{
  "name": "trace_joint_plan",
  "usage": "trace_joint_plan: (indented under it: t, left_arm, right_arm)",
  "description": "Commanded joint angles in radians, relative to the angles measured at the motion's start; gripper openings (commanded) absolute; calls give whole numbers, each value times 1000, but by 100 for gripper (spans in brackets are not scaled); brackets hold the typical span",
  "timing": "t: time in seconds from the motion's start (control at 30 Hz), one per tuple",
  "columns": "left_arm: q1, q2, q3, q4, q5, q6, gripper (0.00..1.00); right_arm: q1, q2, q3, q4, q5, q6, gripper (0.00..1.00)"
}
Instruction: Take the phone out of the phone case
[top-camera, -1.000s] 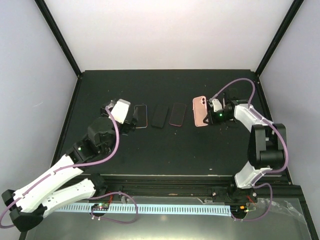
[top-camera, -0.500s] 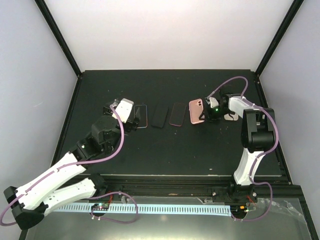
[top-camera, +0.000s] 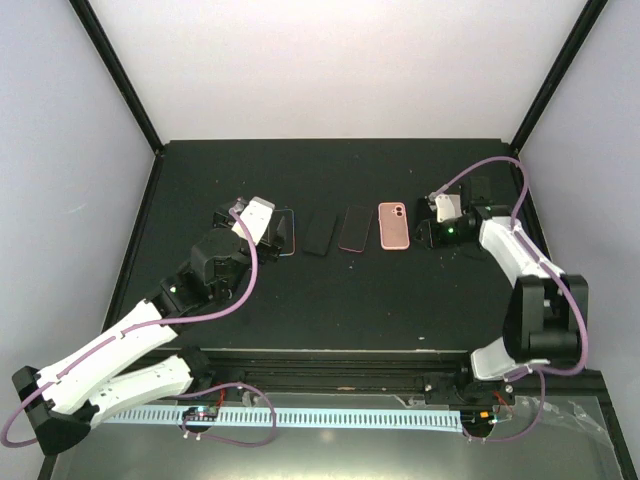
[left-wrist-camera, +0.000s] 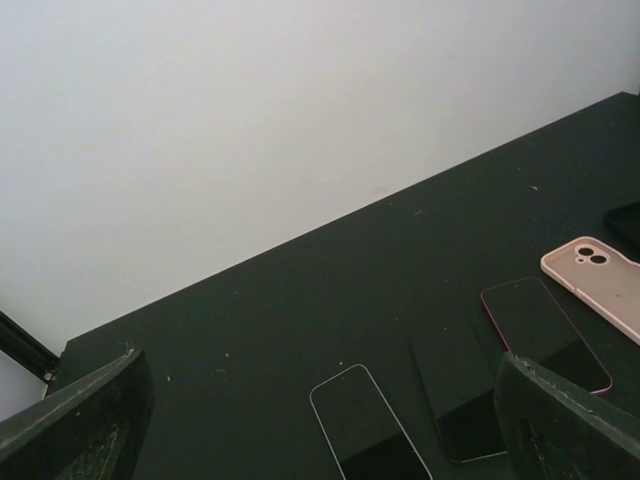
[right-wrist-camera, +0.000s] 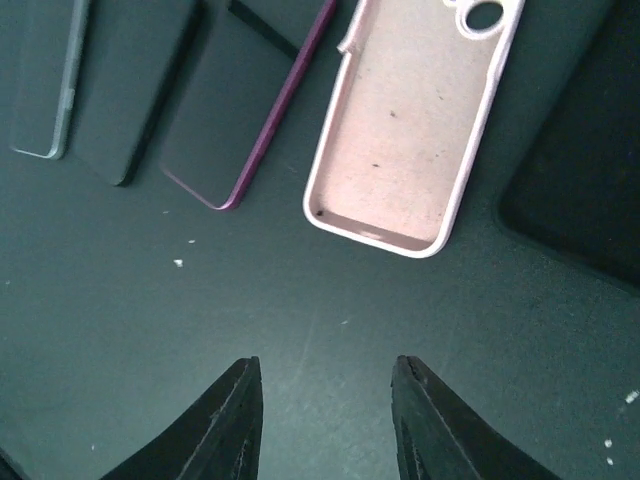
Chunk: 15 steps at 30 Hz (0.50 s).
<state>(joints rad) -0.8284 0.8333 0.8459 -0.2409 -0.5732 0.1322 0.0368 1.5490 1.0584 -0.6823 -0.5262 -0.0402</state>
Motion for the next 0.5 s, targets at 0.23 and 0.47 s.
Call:
trace_joint_plan:
  t: [0.23, 0.47]
  left_arm:
    - [4, 21, -30, 71, -115, 42, 99]
    - [15, 48, -19, 58, -204, -18, 99]
  right_arm:
    - [-6, -468, -99, 47, -4, -65, 41]
    - [-6, -683, -129, 85, 53, -41, 61]
